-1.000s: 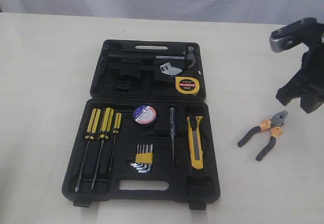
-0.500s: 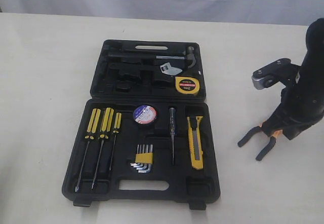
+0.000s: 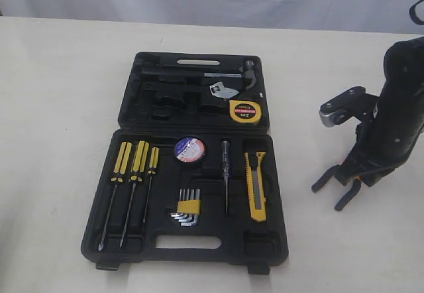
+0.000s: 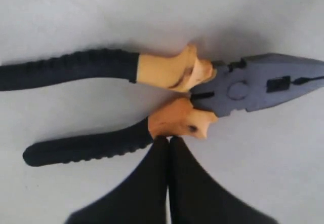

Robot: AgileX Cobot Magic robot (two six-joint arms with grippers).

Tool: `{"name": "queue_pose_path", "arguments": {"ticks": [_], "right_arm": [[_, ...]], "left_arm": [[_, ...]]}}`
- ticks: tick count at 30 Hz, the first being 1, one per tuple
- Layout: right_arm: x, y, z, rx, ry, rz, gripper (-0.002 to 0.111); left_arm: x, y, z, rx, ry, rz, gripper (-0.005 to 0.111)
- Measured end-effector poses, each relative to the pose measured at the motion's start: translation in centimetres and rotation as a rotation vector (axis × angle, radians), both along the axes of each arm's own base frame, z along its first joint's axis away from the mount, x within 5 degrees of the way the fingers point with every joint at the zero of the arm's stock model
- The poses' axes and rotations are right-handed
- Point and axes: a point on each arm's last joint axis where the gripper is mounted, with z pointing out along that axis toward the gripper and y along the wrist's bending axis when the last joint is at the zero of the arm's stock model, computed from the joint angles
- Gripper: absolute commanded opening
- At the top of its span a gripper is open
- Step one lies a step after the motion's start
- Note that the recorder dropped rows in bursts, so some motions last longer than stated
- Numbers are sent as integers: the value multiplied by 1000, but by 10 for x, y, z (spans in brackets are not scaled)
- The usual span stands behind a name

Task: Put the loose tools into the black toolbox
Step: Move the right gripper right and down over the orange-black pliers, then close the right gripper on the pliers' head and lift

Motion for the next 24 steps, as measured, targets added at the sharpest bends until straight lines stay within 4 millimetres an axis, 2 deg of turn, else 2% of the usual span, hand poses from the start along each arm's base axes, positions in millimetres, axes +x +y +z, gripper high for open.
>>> {"name": "queue_pose_path", "arguments": {"ticks": [10,17,21,24], "right_arm": [[3,19,0,-7,-28,74,-1],[17,34,4,90,-80,-5,-1],[27,37,20,106,-124,59,-1],[30,38,40,110,-170,188,-1]], "left_arm": [[0,0,0,0,0,0,0],[0,0,0,0,0,0,0],[0,0,0,0,0,0,0],[0,0,0,0,0,0,0]]}}
